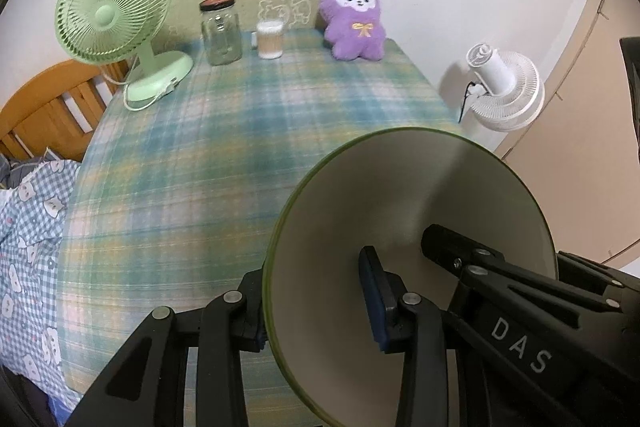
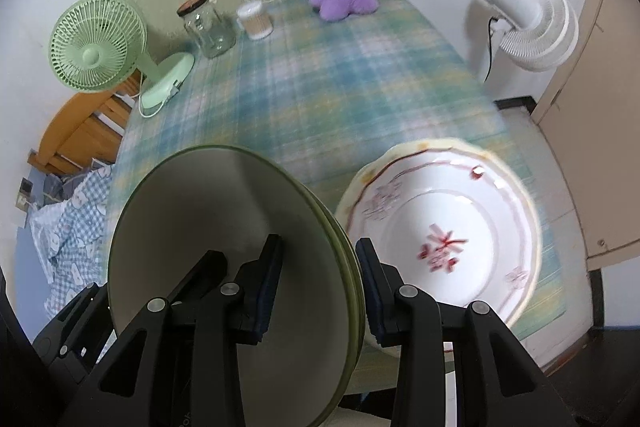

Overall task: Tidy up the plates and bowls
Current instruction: 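Lift the grey plate stack and carry it over the flower plates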

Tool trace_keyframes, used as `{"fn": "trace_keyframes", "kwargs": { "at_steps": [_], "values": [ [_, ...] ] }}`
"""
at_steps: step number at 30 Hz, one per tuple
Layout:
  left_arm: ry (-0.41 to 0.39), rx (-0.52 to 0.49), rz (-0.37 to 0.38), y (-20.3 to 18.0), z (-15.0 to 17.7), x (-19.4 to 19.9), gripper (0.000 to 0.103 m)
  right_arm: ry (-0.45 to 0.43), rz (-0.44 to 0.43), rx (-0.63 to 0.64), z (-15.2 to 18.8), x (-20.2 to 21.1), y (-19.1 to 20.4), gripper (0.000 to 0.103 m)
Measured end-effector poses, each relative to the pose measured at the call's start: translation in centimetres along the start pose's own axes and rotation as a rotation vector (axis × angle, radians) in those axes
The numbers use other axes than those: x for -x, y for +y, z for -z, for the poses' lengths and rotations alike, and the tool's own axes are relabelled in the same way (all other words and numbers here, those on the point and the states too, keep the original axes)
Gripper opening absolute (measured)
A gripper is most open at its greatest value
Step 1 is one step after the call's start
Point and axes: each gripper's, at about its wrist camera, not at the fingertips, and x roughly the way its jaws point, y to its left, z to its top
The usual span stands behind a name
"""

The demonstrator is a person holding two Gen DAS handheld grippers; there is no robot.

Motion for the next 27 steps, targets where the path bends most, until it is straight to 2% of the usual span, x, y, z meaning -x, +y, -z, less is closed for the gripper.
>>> {"fn": "trace_keyframes", "kwargs": {
  "at_steps": [13, 23, 27],
  "values": [
    [0.053, 0.029, 0.007, -7.8, -0.2, -3.3, 0.036, 0.045, 0.013, 0.007, -1.6, -0.2, -8.4, 0.040],
    [0.108, 0.056, -0.002, -11.4, -0.1, -6.2, 0.036, 0.110, 0.012, 0.014, -2.5, -2.3, -13.2, 0.041],
    [0.128, 0.058, -0.029, -12.3, 0.2, -7.2, 0.036, 0.141, 0.000, 0.007, -2.7, -3.4, -14.5, 0.041]
  ]
}}
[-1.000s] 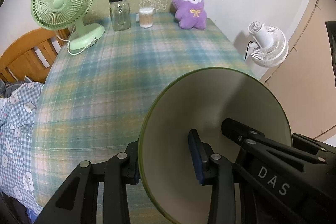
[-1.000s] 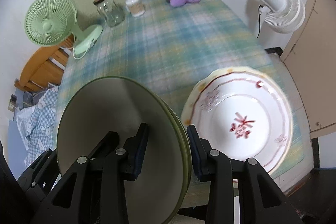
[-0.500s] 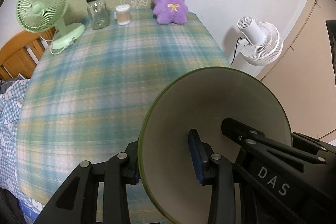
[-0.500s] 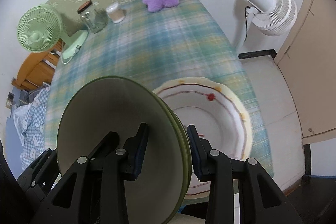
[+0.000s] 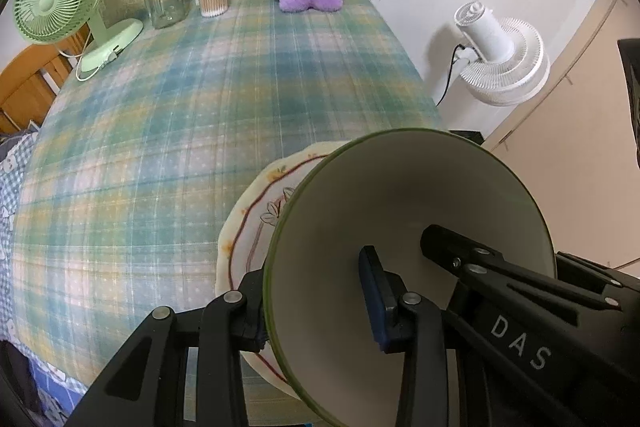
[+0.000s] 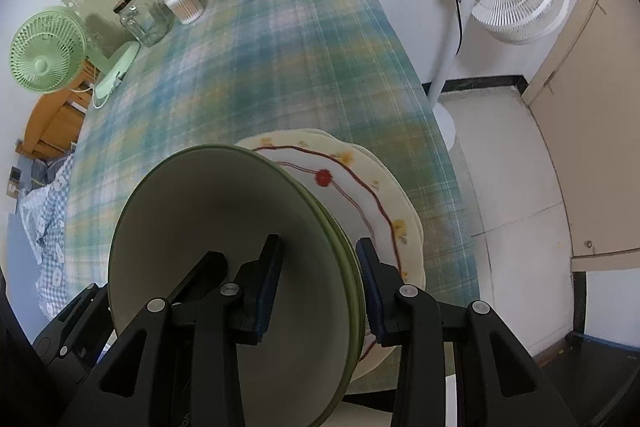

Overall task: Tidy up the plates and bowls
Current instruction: 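Lift the grey plate stack and carry it over the flower plates, then lower the grey stack onto the flower plates and open both tools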

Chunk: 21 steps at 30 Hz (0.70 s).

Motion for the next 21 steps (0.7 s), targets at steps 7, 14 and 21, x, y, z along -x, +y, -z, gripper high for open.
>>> {"fn": "trace_keyframes", "kwargs": {
  "at_steps": [7, 14, 21],
  "values": [
    [-0.020, 0.011, -0.045, -0.35, -0.28, 0.00, 0.035, -0.002, -0.027, 0.021, -0.60, -0.58, -0.27, 0.041],
    [-0.023, 0.017, -0.066, -0.30, -0.43, 0.01, 0.035, -0.002, -0.046, 0.024, -0.80, -0.73, -0.20, 0.041],
    [-0.019, 0.030, -0.053, 0.22, -0.37, -0.22, 0.046, -0.035, -0.033, 0.064, -0.72, -0.34, -0.01, 0.043]
  ]
}}
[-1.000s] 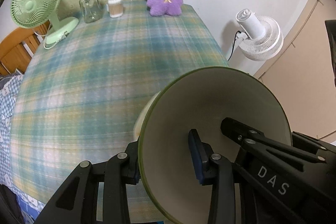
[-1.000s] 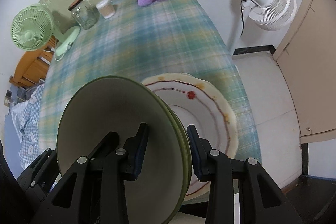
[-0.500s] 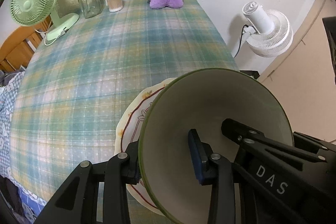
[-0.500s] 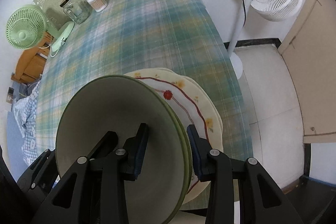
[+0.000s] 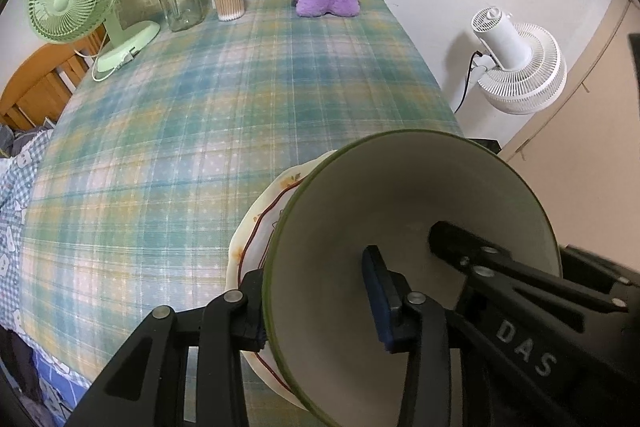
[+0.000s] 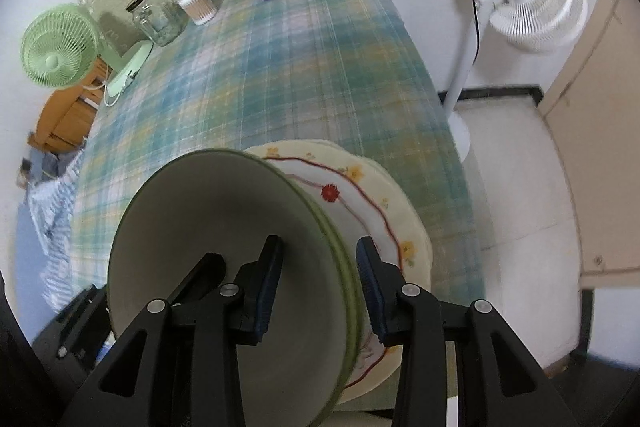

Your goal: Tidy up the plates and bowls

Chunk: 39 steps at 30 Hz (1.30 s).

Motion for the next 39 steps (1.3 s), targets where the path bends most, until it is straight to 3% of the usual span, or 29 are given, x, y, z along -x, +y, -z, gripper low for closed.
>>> {"fn": "trace_keyframes", "kwargs": {
  "at_steps": [3, 4, 7, 13, 18, 22, 31, 39],
  "values": [
    [0.006, 0.023, -0.023, 0.7, 0.0, 0.1, 0.066, -0.024, 0.069, 0.074, -0.2, 0.6, 0.8, 0.050],
    [0.002, 0.029, -0.021, 0.9, 0.0, 0.2, 0.068, -0.034, 0.103, 0.085, -0.2, 0.9, 0.9, 0.059],
    [-0.023, 0.034, -0.022, 1.3, -0.3, 1.1, 0.081, -0.078, 0.146, 0.083, -0.5, 2.0, 0.7, 0.068],
    [-0.080, 0.048, -0.023, 2.8, -0.7, 3.4, 0.086, -0.130, 0.132, 0.050, -0.7, 4.6, 0.7, 0.069],
    [-0.182, 0.022, -0.049, 4.6, -0.4, 6.6, 0.087, -0.205, 0.131, 0.061, 0.0, 7.3, 2.8, 0.069],
    [-0.243, 0.019, -0.036, 7.2, 0.3, 9.1, 0.087, -0.286, 0.138, 0.088, 1.3, 9.5, 5.8, 0.069],
    [-0.366, 0.026, -0.084, 15.2, 2.7, 13.6, 0.092, -0.403, 0.179, 0.107, 5.0, 12.0, 13.6, 0.069],
    [-0.425, -0.026, -0.106, 20.8, 5.3, 15.7, 0.099, -0.438, 0.185, 0.079, 8.8, 11.7, 19.2, 0.069]
  ]
}}
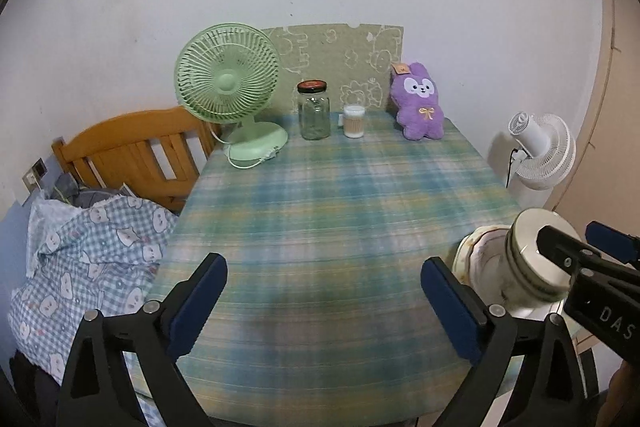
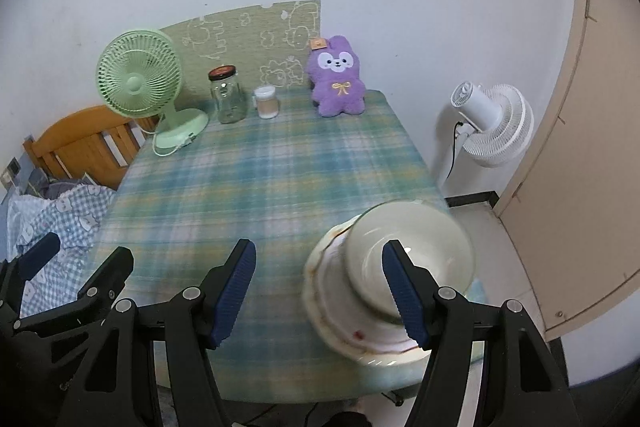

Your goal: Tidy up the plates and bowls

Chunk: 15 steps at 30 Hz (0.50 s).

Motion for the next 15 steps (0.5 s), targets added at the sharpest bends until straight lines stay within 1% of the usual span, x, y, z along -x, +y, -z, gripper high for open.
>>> {"fn": "trace_keyframes", "kwargs": {
  "at_steps": [5, 11, 15],
  "values": [
    [0.015, 0.025, 0.010, 2.5, 1.4, 0.1, 0.100, 0.004, 0.016, 0.002, 2.0, 0.6, 2.5, 0.069],
    [0.002, 0.040, 0.014, 3.4, 2.3, 0.9, 0.100, -0.009, 0.028, 0.032, 3.4, 1.6, 4.2, 0.069],
    [0.001, 0.053, 0.021, 3.7, 2.8, 1.2, 0.100, -0.024, 0.027, 0.040, 3.8, 2.0, 4.7, 0.069]
  ]
}}
